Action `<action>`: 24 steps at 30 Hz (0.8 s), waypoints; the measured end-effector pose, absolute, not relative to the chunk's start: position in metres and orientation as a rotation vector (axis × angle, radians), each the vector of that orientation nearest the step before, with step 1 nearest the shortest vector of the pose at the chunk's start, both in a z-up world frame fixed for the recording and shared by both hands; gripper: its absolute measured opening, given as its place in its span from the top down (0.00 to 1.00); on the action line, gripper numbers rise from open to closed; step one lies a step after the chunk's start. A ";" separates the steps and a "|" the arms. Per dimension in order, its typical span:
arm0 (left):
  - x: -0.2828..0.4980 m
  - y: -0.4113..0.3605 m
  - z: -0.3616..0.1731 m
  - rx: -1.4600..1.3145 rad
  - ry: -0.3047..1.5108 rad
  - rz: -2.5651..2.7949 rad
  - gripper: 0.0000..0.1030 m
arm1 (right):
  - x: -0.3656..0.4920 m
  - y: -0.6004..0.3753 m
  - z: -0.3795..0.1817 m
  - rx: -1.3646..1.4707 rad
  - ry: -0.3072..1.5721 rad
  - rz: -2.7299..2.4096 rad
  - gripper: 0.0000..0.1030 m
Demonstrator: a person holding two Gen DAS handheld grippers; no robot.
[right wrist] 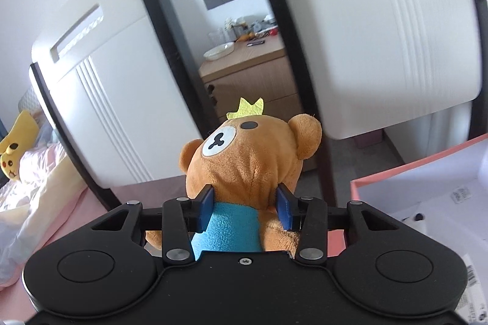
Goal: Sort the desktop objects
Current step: 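Lift the teddy bear with the right tool and carry it over the shoe box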
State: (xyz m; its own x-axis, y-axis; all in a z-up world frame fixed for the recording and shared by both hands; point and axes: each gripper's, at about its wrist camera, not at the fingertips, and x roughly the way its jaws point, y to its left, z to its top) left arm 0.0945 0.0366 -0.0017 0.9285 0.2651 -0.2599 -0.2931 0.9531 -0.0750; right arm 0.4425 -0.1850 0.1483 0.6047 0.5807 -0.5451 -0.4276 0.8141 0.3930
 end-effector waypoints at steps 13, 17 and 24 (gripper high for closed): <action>0.099 0.035 -0.008 -0.099 0.293 0.287 0.00 | 0.453 -0.320 0.145 0.269 0.664 0.354 0.58; 0.099 0.035 -0.011 -0.097 0.306 0.289 0.00 | 0.463 -0.359 0.127 0.284 0.668 0.288 0.58; 0.099 0.037 -0.017 -0.103 0.297 0.292 0.00 | 0.477 -0.401 0.093 0.274 0.710 0.212 0.58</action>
